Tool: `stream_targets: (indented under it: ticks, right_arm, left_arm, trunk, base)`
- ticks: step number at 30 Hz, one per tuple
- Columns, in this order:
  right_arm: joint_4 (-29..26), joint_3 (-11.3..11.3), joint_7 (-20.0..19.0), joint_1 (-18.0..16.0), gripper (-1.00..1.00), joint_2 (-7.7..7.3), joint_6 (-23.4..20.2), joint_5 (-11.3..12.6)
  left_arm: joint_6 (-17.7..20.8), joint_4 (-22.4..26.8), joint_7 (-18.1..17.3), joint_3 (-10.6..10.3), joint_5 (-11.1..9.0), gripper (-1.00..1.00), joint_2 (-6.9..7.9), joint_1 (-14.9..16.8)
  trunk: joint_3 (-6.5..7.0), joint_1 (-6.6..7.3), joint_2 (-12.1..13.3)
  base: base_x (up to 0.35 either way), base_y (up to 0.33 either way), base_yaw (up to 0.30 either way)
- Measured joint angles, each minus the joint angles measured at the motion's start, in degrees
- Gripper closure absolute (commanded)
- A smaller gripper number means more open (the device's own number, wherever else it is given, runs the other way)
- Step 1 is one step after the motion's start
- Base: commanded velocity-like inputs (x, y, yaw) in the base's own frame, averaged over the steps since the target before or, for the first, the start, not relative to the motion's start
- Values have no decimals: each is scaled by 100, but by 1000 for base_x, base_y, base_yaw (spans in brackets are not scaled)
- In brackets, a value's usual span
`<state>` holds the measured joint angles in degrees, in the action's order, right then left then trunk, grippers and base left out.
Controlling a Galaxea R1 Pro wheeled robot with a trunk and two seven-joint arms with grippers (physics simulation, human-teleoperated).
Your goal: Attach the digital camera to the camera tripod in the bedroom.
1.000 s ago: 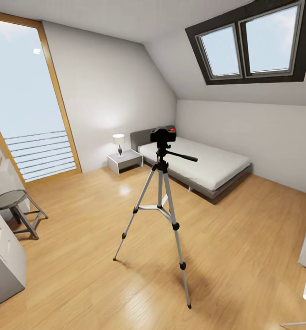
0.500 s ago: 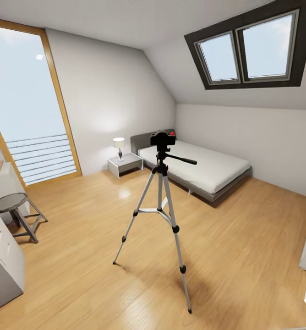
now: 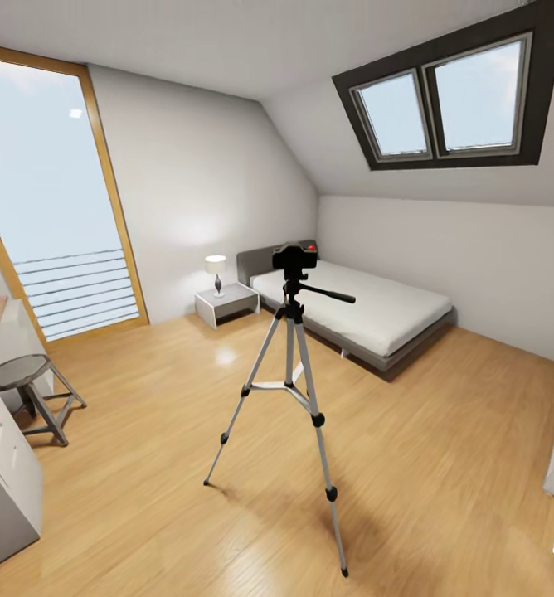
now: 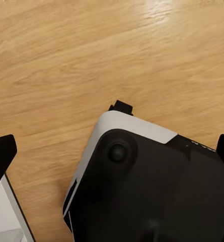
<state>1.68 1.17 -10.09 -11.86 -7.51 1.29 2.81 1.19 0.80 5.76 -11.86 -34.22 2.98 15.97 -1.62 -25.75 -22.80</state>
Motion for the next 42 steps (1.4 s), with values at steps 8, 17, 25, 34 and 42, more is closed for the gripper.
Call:
stream_targets:
  ticks: [8,17,25,34,42]
  right_arm:
    - [-1,-8,12,-1,-100,5,4,-2]
    - [-1,-12,15,-4,-100,0,6,-3]
    - [-1,-12,15,-4,-100,-3,6,-3]
    - [-1,-12,15,-4,-100,-3,6,-3]
    - [-1,-12,15,-4,-100,-3,6,-3]
  left_arm:
    - [0,0,0,3,0,-100,0,1]
    - [0,0,0,3,-3,-100,0,4]
    - [0,0,0,3,1,-100,0,4]
    - [0,0,0,3,0,-100,0,4]
    - [0,0,0,3,0,-100,0,4]
  trunk:
    - [71,0,-3]
    - [146,-2,-9]
    - [220,-2,-9]
    - [303,-2,-9]
    - [377,-2,-9]
  base:
    - [0,0,0]
    - [0,0,0]
    - [0,0,0]
    - [0,0,0]
    - [0,0,0]
